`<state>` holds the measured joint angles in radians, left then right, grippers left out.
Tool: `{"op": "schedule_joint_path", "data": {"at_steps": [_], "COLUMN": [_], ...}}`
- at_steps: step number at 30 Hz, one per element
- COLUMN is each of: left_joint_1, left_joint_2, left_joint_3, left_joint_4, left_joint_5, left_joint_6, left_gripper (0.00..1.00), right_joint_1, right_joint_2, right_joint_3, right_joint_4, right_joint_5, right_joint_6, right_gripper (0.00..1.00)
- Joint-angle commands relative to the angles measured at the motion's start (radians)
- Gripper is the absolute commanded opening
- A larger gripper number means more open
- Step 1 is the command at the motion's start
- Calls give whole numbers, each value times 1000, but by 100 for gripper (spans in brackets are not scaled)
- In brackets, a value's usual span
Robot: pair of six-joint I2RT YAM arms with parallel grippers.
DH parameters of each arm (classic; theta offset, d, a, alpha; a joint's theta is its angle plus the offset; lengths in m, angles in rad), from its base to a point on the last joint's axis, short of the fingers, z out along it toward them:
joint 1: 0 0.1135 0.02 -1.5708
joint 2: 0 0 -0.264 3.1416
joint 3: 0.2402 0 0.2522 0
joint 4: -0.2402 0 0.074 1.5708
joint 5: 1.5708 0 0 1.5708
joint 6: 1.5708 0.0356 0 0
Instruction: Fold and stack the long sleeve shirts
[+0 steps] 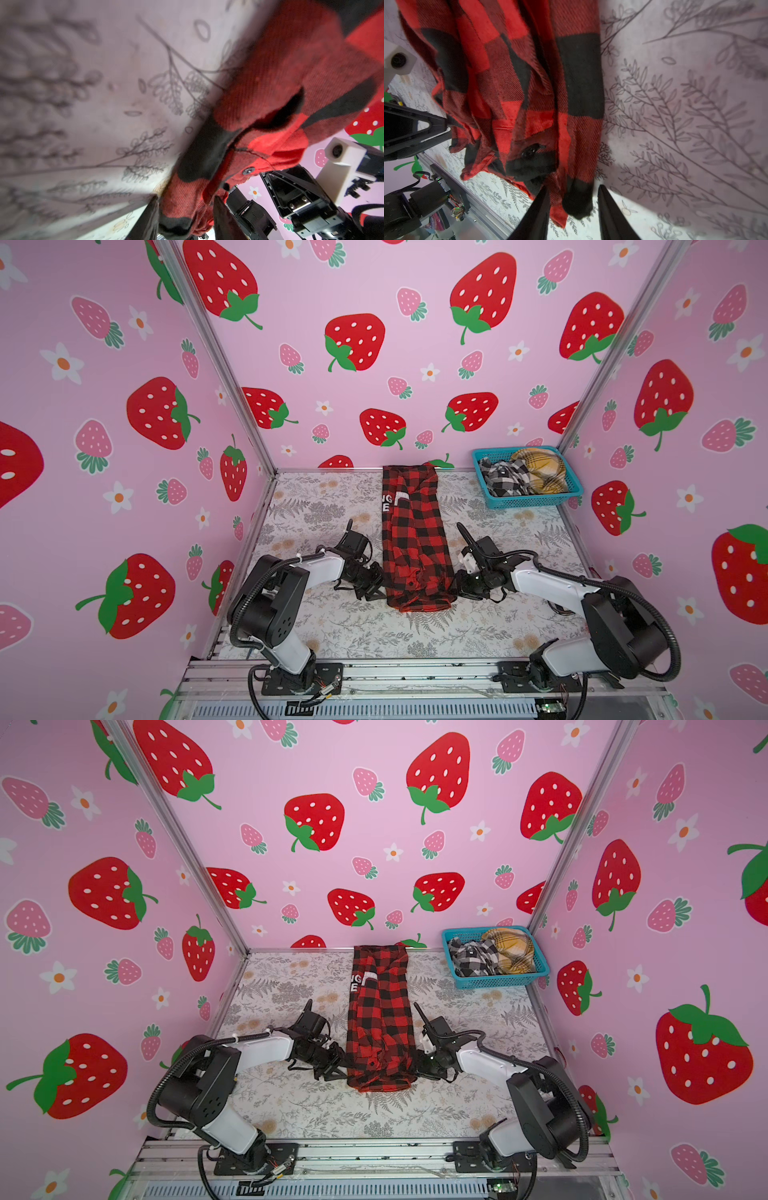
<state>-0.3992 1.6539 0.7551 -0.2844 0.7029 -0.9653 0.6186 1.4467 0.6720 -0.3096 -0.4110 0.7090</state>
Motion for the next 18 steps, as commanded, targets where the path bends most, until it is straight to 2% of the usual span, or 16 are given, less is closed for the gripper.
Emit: {"op": "schedule_joint_path", "data": {"at_steps": [1,7,13,18], "left_joint_1": [-12,-14,-22,-39], "left_joint_2": [49,70,105,113], "left_joint_3": [10,18,24,33], "left_joint_4": [-14,8,30,30], "left_joint_5": [-57,-52,-43,-45], "left_joint_6": [-11,-15,-22,-25], "left_gripper": [44,44,35,30], "right_joint_1": [-6,-5,-5,-4], "right_joint_2": [20,39,59,64], "right_joint_3": [-7,-12,-21,-29], "right_joint_4": [51,80,109,124], "right_joint_5": [-25,-34,-56,-63], "right_joint_6": [3,3,10,14], "right_gripper": [40,42,27,21]}}
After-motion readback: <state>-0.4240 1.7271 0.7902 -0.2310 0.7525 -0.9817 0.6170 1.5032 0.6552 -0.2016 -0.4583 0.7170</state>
